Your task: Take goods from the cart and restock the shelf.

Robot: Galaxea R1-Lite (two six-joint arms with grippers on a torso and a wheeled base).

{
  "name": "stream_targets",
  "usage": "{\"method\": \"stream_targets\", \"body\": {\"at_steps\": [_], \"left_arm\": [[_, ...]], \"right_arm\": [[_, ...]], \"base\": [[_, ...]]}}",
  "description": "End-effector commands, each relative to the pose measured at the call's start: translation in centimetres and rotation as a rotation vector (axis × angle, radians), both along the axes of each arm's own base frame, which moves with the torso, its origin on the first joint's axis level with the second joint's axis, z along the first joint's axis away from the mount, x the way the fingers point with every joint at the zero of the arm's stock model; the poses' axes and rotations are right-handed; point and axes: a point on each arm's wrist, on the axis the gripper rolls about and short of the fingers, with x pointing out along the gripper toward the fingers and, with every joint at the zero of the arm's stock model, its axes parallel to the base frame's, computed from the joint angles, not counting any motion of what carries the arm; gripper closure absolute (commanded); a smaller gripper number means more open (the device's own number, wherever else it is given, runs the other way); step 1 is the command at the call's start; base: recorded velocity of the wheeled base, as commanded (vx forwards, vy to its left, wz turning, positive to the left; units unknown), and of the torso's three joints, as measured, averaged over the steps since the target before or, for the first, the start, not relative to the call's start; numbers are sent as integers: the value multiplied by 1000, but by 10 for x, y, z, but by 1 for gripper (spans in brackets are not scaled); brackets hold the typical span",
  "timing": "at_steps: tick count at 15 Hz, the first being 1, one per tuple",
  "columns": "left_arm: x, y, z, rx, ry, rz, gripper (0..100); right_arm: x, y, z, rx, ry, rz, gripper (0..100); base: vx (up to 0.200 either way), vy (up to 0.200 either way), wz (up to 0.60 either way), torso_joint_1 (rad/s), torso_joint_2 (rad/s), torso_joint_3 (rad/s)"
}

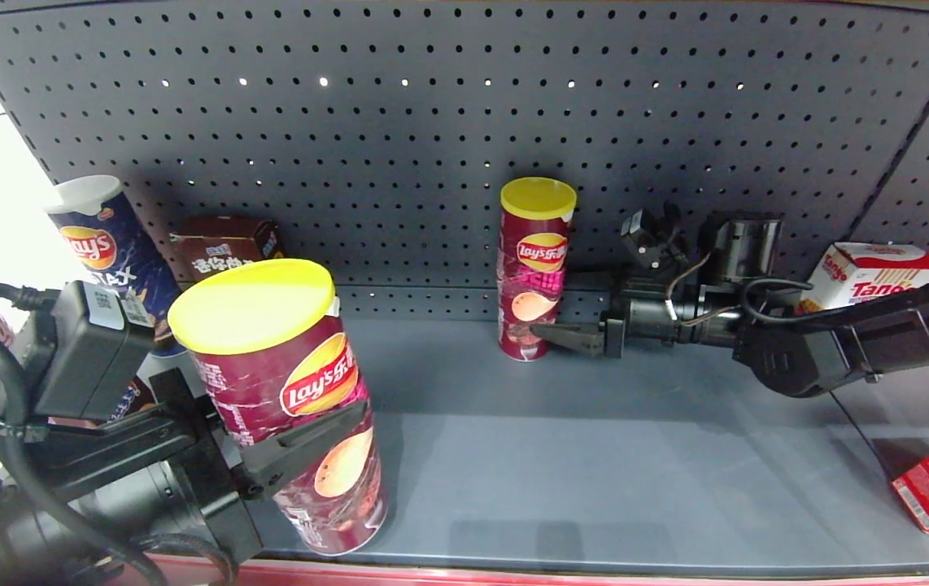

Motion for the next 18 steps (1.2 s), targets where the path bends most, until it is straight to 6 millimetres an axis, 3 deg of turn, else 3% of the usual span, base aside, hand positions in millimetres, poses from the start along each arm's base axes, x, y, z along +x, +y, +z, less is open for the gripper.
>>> {"method": "stream_targets", "body": {"at_steps": [1, 17, 18], "left_arm": [[0, 0, 0, 1, 1, 1, 100], [0, 0, -1, 1, 1, 4, 100], [0, 0, -1, 1, 1, 4, 100]], "right_arm": [[6, 7, -6, -2, 5, 9, 0], [23, 29, -27, 0, 23, 11, 0], [22, 30, -27, 1, 20, 12, 100]], "base": [[0, 0, 0, 0, 0, 0], [0, 0, 0, 0, 0, 0], [0, 0, 0, 0, 0, 0]]}}
